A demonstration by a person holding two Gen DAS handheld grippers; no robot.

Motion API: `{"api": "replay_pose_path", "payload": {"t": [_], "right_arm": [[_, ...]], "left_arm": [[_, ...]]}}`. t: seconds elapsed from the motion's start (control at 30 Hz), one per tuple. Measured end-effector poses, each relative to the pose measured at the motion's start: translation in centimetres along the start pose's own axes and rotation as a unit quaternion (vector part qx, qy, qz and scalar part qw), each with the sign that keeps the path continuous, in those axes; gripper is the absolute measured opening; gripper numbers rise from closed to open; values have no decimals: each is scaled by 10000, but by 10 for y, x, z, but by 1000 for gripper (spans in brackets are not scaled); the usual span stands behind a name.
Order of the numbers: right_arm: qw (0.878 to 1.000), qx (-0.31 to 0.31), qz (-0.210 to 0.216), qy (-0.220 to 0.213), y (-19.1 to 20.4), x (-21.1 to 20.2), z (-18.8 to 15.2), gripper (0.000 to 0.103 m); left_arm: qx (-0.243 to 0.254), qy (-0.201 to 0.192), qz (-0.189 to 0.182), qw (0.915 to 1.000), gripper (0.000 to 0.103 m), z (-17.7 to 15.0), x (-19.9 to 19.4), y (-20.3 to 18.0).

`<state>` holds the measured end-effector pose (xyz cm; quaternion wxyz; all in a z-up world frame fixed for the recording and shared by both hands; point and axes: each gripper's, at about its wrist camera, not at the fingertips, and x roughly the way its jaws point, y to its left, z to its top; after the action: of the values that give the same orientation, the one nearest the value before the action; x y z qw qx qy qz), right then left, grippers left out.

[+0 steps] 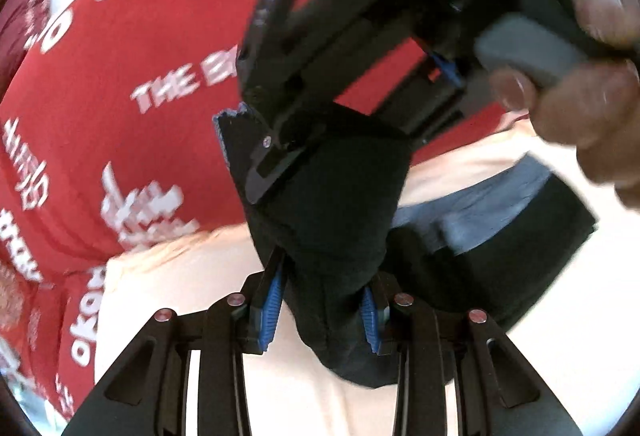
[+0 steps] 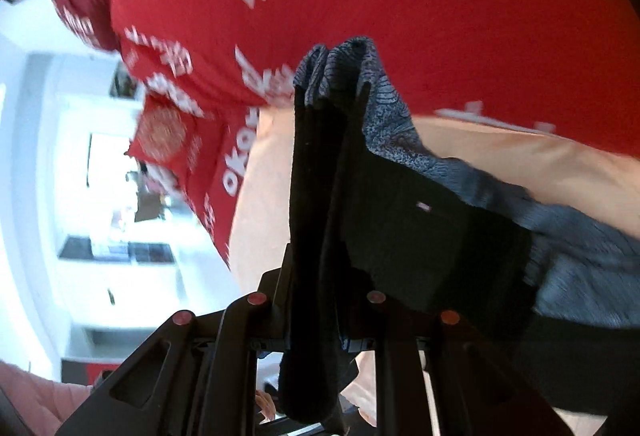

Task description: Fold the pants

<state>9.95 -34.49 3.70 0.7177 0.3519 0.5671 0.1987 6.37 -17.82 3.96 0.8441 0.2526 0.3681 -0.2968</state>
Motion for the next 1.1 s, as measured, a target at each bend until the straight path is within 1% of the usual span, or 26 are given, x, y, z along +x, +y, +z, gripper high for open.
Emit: {"api": "replay_pose_path", "payload": {"t": [0.13,0.23,0.37,0.47,0.53,0.6,0.73,0.8,0.93,0.97,1.0,1.03,1.07,1.1], "right_arm": [[9982,251,26,-551,-37,-58,-31,18],[9947,516,32,-887,-73,-96,-56,18],[9890,922,-29,-1152,-124,-130,-88,18],[9852,1184,-49,-1241,-164,-153,-109,18],[9821,1382,-84,-1281,-189,-152,-118,18],[9809,1453,-164,-1285,-205,-155,-127,18],[9776,1691,-251,-1227,-239,-149,-137,18],[9765,1754,-346,-1202,-256,-147,-143,18],[9735,1933,-501,-1110,-275,-138,-156,18],[9731,1952,-518,-1111,-276,-137,-158,18],[9724,1955,-601,-1126,-276,-137,-159,18],[9721,1956,-663,-1115,-272,-135,-159,18],[9717,1951,-724,-1119,-269,-135,-160,18],[9714,1936,-800,-1121,-267,-136,-161,18]], "left_arm": [[398,-126,-334,9986,34,23,-9,-55],[750,-137,-602,9953,34,36,-9,-103],[1187,-34,-857,9892,34,41,1,-157],[1471,68,-988,9842,34,40,12,-192],[1567,183,-1042,9820,34,36,19,-213],[1671,348,-1034,9799,34,33,29,-234],[1785,661,-1046,9761,34,26,51,-260],[1831,756,-1027,9748,34,21,59,-267],[1943,883,-995,9719,34,12,67,-275],[1974,912,-978,9712,37,11,68,-275],[1981,972,-948,9707,55,9,68,-275],[1908,1048,-983,9711,78,8,68,-273],[1757,1059,-1049,9731,81,7,66,-266],[1649,1007,-1074,9753,81,7,61,-259]]}}
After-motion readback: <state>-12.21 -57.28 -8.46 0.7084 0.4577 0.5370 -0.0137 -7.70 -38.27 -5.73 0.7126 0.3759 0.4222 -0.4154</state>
